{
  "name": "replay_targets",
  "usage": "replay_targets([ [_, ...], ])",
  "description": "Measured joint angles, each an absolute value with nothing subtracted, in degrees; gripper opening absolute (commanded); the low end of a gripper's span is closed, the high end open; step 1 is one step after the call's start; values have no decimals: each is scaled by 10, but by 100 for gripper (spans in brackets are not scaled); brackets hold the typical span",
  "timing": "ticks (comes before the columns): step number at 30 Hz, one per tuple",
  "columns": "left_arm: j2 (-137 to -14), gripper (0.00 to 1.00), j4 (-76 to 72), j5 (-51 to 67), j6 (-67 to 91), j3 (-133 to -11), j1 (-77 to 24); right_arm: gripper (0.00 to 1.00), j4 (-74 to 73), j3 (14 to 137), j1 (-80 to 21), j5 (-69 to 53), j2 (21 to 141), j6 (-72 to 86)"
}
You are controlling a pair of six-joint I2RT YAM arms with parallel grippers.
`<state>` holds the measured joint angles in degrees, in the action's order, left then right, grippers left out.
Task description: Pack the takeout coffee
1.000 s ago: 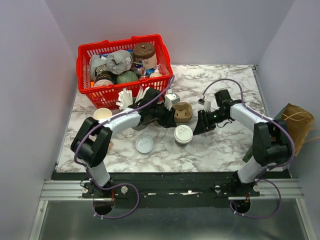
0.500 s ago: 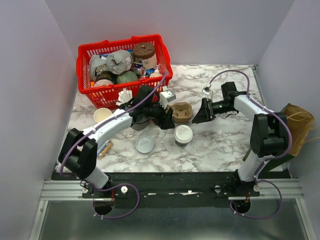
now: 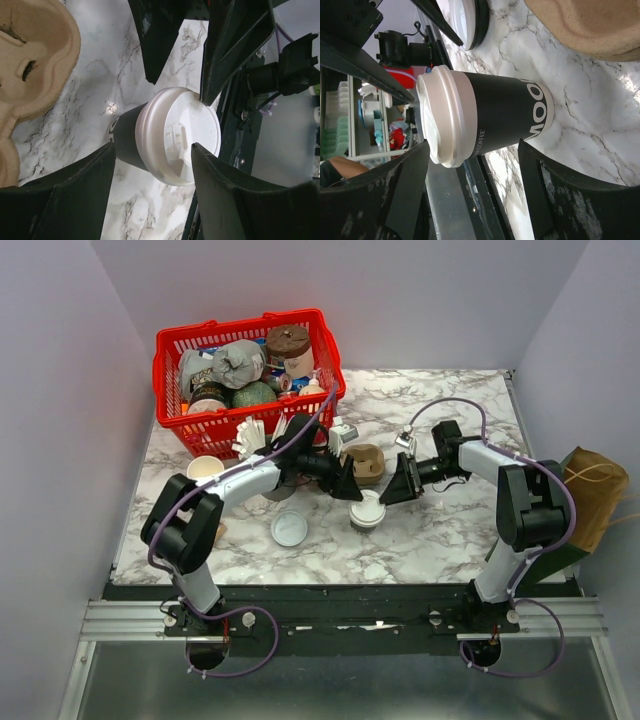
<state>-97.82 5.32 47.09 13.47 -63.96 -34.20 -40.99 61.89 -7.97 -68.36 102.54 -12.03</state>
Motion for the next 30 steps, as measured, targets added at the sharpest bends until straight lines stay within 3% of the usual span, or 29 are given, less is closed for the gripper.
replay_targets([
  [13,-1033,59,-124,539,300,-593,-332,67,-359,592,-83,-724,1050,-70],
  [20,-1047,52,-157,538,346,-586,-330,62,-346,585,-83,-736,1052,-54],
  [30,-1048,50,-143,524,337,-586,-329,55,-316,567,-83,-749,1062,2],
])
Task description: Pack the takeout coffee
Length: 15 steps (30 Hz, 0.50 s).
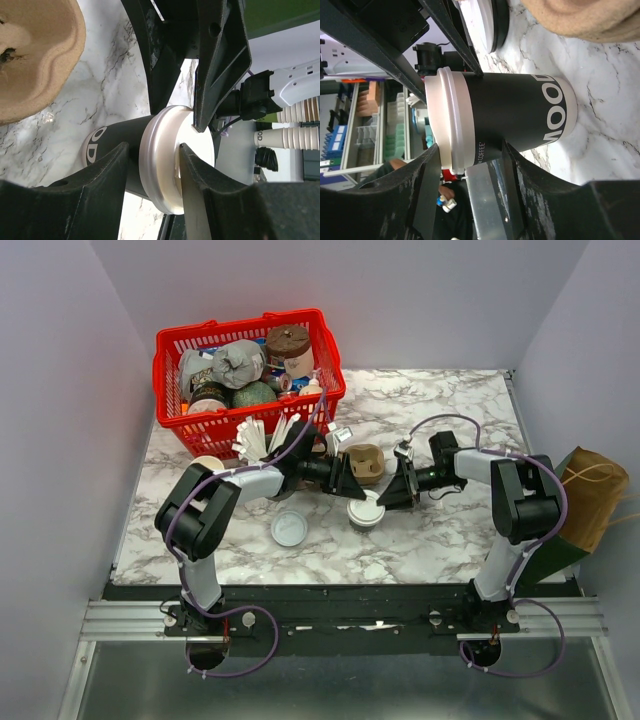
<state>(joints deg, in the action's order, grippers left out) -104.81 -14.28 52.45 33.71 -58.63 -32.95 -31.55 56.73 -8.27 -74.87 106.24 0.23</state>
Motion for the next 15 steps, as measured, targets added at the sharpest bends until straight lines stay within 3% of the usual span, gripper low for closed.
replay_targets([
  [9,-1048,56,-141,522,332,-587,-329,55,-296,557,-81,-761,1070,32],
  [15,-1048,67,-135,521,303,-596,-329,69,-294,557,-81,-761,1061,17],
])
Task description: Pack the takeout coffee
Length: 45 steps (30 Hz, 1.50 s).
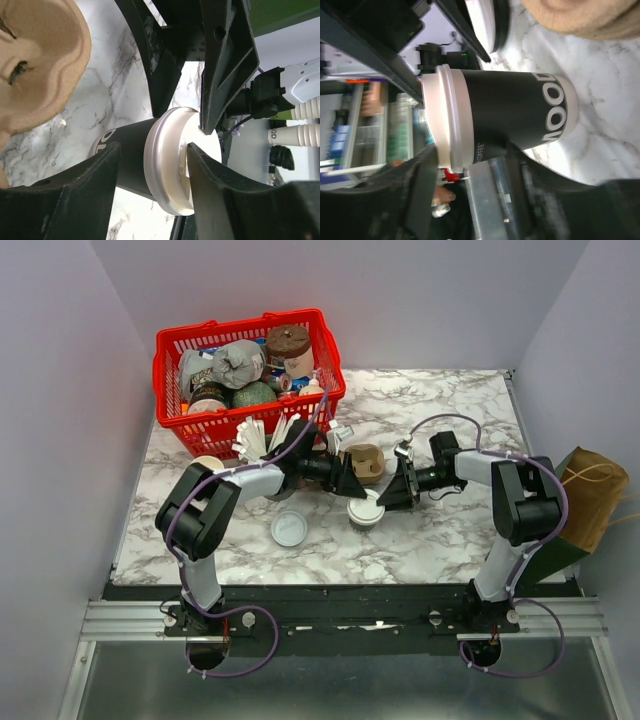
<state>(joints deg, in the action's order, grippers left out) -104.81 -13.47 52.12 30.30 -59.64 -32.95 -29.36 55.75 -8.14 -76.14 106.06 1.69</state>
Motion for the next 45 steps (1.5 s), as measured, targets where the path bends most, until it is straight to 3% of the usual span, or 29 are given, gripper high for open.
replay_targets([
  [16,-1036,72,-14,505,163,-690,-330,88,-357,601,-83,-635,938,-113],
  [17,-1032,72,-1,502,151,-698,-330,99,-363,610,-83,-623,926,-123],
  [25,-965,72,66,502,50,-764,-330,100,-392,680,-85,-574,814,-257],
  [34,-872,73,178,463,-94,-792,-325,100,-469,758,-164,-525,833,-463],
  [45,-767,72,237,396,-180,-644,-304,100,-472,732,-229,-458,879,-544],
])
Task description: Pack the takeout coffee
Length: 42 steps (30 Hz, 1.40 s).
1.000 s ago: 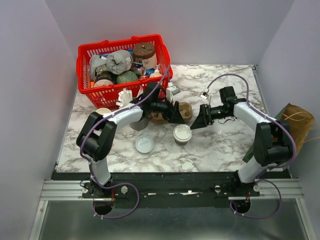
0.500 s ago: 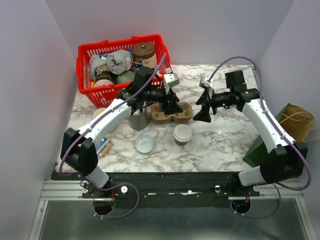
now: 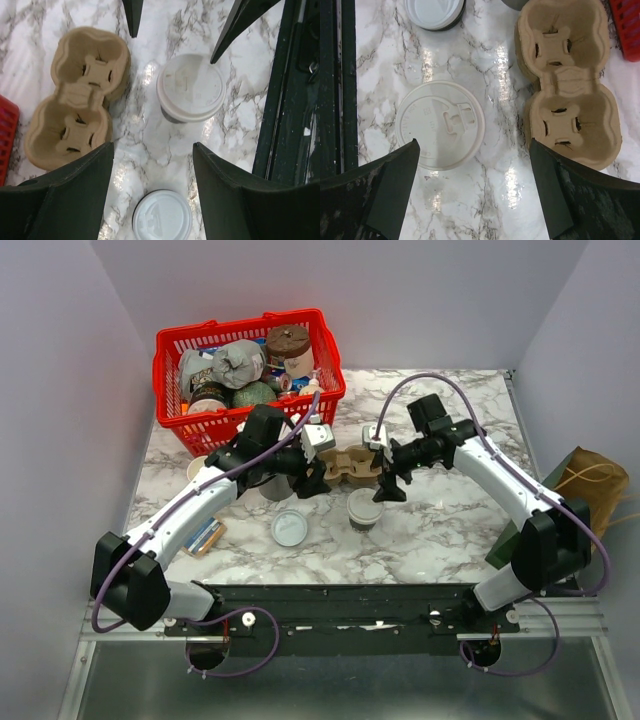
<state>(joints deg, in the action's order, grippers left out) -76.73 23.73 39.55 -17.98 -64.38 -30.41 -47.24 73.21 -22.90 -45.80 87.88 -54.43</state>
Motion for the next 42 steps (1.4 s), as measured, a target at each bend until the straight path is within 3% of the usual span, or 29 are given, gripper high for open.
replay_targets([
  [16,-766,72,245,382,-189,-629,-285,100,-572,771,-301,-423,945,-688],
  [42,-766,72,228,381,-176,-628,-279,100,-591,785,-325,-407,938,-706],
])
